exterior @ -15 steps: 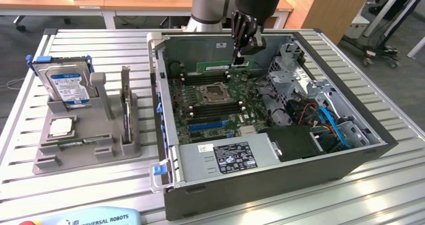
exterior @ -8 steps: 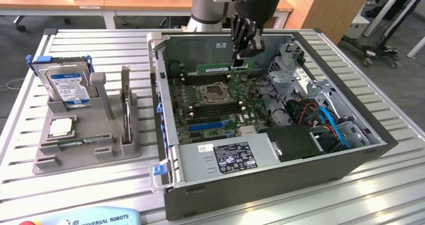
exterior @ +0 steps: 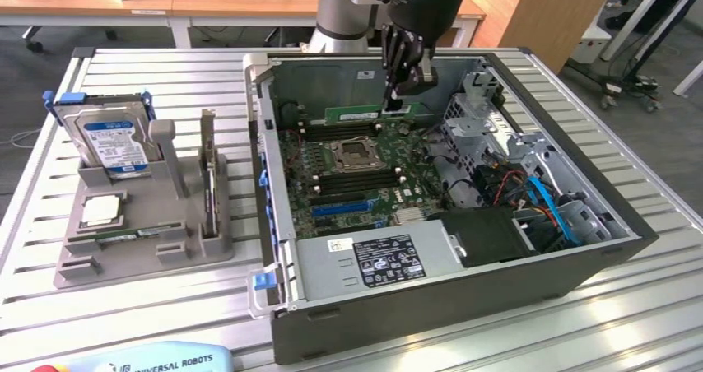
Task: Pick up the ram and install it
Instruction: 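Insert the ram into the slot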
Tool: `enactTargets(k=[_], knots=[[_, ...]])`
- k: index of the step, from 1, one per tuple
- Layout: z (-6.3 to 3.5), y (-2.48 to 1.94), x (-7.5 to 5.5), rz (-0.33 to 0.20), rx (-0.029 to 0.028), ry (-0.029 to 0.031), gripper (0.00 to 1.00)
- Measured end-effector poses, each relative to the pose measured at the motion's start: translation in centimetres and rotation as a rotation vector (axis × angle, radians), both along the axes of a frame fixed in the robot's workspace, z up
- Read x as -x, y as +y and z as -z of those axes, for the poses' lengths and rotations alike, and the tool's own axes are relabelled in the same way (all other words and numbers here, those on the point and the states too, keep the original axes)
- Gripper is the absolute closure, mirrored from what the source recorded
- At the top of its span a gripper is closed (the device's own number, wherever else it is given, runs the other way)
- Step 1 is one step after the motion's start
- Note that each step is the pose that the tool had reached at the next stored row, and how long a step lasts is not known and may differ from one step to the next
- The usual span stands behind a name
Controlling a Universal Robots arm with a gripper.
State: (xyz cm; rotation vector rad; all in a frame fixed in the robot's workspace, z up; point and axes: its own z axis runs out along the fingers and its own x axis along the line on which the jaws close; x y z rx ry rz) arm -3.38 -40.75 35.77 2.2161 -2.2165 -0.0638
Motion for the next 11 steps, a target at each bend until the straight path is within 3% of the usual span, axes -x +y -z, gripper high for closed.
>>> enactTargets(k=[11], knots=[[0.17, 0.0, 0.0, 0.0, 0.0001, 0.0001, 0.89]])
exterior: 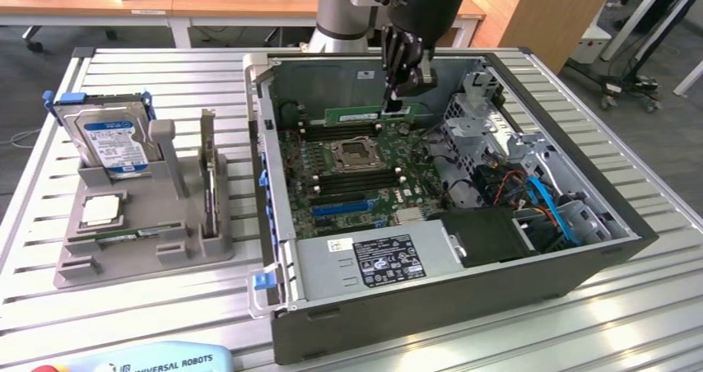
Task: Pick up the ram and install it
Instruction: 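Insert the ram into the slot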
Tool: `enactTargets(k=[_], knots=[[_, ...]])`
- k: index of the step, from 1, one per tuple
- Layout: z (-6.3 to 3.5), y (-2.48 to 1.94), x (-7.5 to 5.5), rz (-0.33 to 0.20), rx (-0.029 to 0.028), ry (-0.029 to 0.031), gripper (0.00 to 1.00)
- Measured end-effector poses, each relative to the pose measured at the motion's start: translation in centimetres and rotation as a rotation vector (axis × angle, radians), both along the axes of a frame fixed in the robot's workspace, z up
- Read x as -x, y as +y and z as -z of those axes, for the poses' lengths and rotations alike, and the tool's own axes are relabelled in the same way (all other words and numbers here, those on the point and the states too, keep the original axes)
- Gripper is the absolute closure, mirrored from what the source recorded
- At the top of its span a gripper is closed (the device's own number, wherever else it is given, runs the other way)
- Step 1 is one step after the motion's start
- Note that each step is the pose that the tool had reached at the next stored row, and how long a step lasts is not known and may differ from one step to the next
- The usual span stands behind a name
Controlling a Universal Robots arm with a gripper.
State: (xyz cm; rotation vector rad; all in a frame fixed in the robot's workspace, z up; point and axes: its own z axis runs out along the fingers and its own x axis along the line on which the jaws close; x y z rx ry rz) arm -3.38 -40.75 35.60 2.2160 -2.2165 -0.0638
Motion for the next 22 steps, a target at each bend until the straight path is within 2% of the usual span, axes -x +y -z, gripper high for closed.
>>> enactTargets(k=[16, 22], knots=[[0.93, 0.0, 0.0, 0.0, 0.0, 0.0, 0.89], [0.96, 0.0, 0.0, 0.0, -0.0001, -0.0001, 0.89]])
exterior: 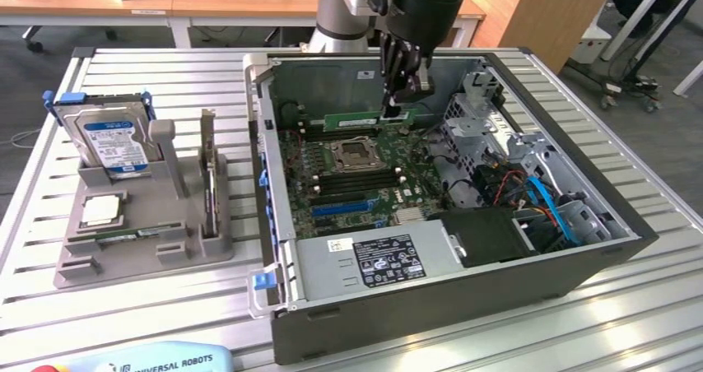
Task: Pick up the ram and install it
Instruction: 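Insert the ram into the slot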
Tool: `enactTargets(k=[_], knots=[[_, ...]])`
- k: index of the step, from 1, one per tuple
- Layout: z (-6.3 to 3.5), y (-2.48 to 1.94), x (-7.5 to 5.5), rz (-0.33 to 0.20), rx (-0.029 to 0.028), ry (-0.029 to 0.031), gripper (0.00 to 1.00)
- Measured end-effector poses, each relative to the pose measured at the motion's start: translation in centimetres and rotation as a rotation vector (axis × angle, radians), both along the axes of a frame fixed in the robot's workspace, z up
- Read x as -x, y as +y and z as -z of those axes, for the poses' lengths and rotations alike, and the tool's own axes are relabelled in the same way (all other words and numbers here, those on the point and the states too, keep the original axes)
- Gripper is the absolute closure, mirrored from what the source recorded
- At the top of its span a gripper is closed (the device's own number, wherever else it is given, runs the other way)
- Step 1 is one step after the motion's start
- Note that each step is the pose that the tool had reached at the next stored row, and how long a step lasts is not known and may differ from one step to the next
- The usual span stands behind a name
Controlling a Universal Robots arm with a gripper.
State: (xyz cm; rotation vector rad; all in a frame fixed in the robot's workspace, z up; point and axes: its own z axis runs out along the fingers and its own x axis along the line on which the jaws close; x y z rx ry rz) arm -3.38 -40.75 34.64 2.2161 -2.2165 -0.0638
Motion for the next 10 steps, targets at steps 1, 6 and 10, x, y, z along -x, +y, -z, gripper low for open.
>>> enactTargets(k=[1, 6, 10], knots=[[0.0, 0.0, 0.0, 0.0, 0.0001, 0.0, 0.89], [0.25, 0.0, 0.0, 0.0, 0.0, 0.0, 0.89], [0.48, 0.0, 0.0, 0.0, 0.0, 0.0, 0.89]])
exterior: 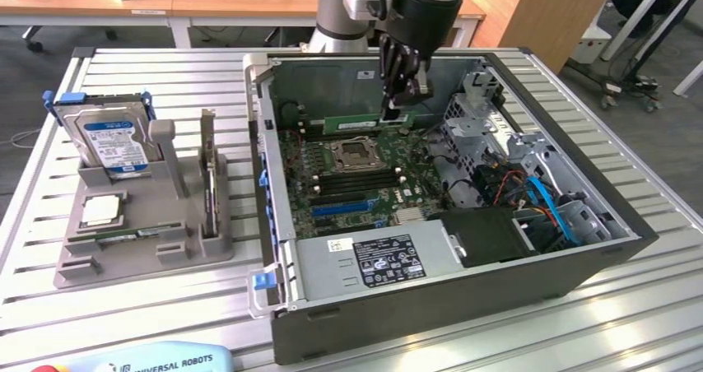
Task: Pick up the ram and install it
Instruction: 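Insert the ram into the slot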
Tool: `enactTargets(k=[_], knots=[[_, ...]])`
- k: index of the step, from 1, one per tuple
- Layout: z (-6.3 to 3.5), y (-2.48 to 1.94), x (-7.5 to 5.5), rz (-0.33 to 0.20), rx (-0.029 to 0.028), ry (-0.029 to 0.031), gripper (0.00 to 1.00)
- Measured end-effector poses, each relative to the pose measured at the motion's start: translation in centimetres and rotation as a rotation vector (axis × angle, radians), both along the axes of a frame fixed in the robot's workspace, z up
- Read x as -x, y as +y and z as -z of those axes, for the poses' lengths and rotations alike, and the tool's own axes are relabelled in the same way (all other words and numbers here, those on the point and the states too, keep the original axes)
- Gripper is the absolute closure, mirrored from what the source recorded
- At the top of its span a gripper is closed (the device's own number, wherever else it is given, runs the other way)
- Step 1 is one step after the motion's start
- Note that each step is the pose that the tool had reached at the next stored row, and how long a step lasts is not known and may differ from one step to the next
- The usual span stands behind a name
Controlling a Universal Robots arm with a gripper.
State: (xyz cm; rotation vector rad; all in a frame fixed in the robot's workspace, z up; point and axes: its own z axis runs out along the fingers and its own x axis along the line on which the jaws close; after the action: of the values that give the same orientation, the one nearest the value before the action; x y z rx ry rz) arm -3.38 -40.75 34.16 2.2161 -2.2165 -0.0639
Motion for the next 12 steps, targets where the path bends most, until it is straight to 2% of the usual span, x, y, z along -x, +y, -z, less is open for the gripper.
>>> enactTargets(k=[12], knots=[[0.92, 0.0, 0.0, 0.007, 0.0, 0.0, 0.89]])
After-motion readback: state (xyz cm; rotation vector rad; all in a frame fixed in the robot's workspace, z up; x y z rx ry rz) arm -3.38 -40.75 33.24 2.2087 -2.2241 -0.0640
